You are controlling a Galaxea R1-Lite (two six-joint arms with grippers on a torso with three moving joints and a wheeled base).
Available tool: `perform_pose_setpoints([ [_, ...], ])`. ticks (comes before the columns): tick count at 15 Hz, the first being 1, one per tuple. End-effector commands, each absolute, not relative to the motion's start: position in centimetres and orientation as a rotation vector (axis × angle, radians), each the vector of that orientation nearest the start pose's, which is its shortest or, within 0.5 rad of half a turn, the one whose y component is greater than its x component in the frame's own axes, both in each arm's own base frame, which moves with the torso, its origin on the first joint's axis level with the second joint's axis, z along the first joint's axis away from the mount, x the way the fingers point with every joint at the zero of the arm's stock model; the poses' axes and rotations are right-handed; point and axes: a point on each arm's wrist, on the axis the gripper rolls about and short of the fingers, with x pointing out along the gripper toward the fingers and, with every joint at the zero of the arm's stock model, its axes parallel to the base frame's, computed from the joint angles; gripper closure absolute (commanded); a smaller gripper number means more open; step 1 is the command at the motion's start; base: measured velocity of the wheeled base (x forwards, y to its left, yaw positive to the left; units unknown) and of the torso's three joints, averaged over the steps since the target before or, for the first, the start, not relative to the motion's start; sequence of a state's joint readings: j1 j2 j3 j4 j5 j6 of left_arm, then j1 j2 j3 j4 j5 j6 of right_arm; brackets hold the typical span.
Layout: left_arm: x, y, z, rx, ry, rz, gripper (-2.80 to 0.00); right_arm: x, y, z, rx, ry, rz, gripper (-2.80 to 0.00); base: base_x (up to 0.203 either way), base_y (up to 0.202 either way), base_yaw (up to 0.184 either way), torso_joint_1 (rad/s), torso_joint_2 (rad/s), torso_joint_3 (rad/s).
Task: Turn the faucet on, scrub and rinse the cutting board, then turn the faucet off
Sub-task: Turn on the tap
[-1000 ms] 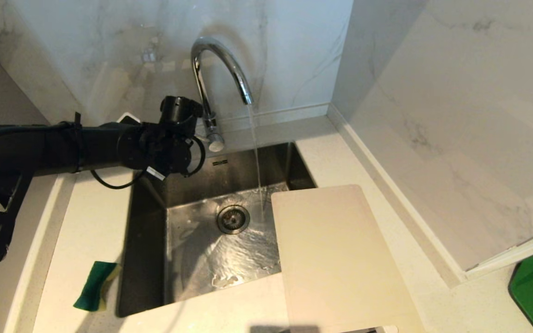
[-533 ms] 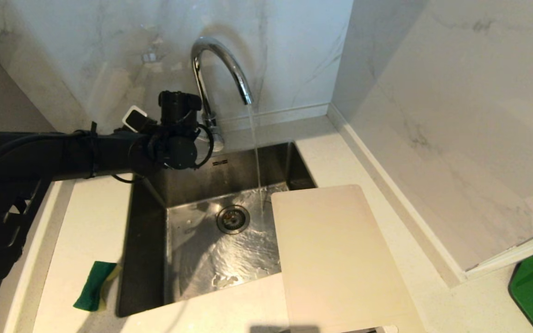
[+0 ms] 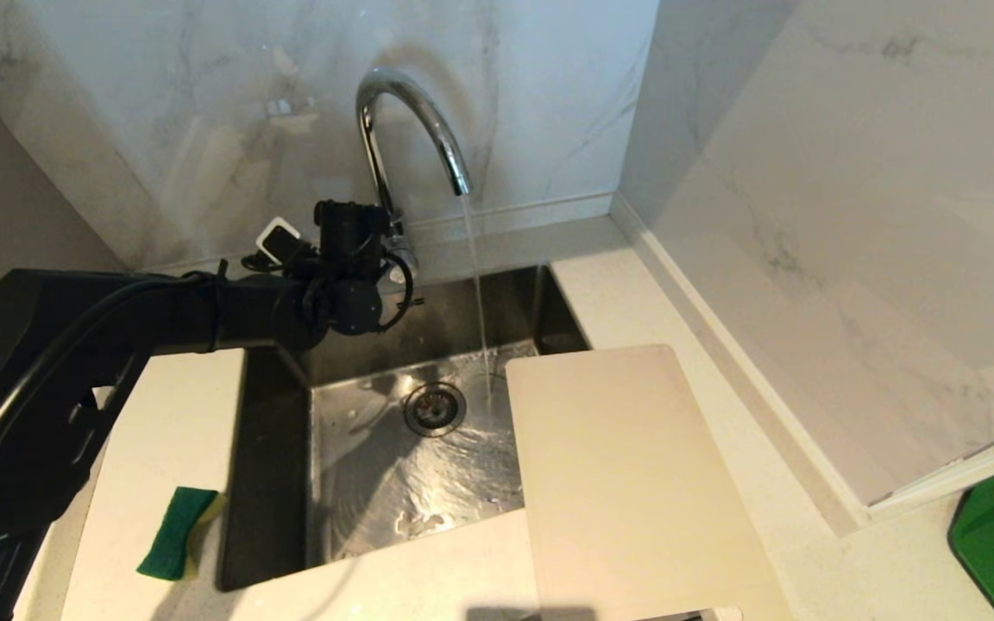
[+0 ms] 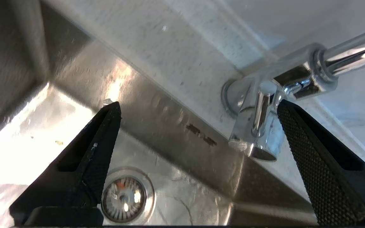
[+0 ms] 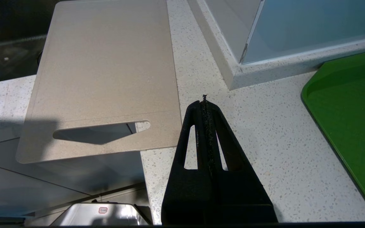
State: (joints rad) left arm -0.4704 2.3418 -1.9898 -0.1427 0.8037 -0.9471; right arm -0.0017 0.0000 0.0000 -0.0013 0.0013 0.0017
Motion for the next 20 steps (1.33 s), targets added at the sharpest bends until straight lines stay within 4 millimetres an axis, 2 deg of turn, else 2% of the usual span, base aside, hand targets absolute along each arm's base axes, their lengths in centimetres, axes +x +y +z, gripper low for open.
perform_pose_setpoints([
  [1,45.4,-20.6,20.1,-0.797,-0.032,0.389,-2.8,-2.3,0.0,7.6,0.002,-0.002,0.0,0.0,0.0,0.0,0.0,0.0,0.0,0.0],
  [5,46.2,-19.8,20.0,-0.746,-0.07,0.389,-2.8,-2.3,0.0,7.6,0.002,-0.002,0.0,0.0,0.0,0.0,0.0,0.0,0.0,0.0],
  [11,47.0,-19.9,17.9,-0.677,-0.044,0.413,-2.8,-2.3,0.0,7.6,0.002,-0.002,0.0,0.0,0.0,0.0,0.0,0.0,0.0,0.0],
  [20,47.6,-18.9,17.4,-0.616,-0.031,0.448,-2.8,-2.3,0.0,7.6,0.002,-0.002,0.0,0.0,0.0,0.0,0.0,0.0,0.0,0.0],
])
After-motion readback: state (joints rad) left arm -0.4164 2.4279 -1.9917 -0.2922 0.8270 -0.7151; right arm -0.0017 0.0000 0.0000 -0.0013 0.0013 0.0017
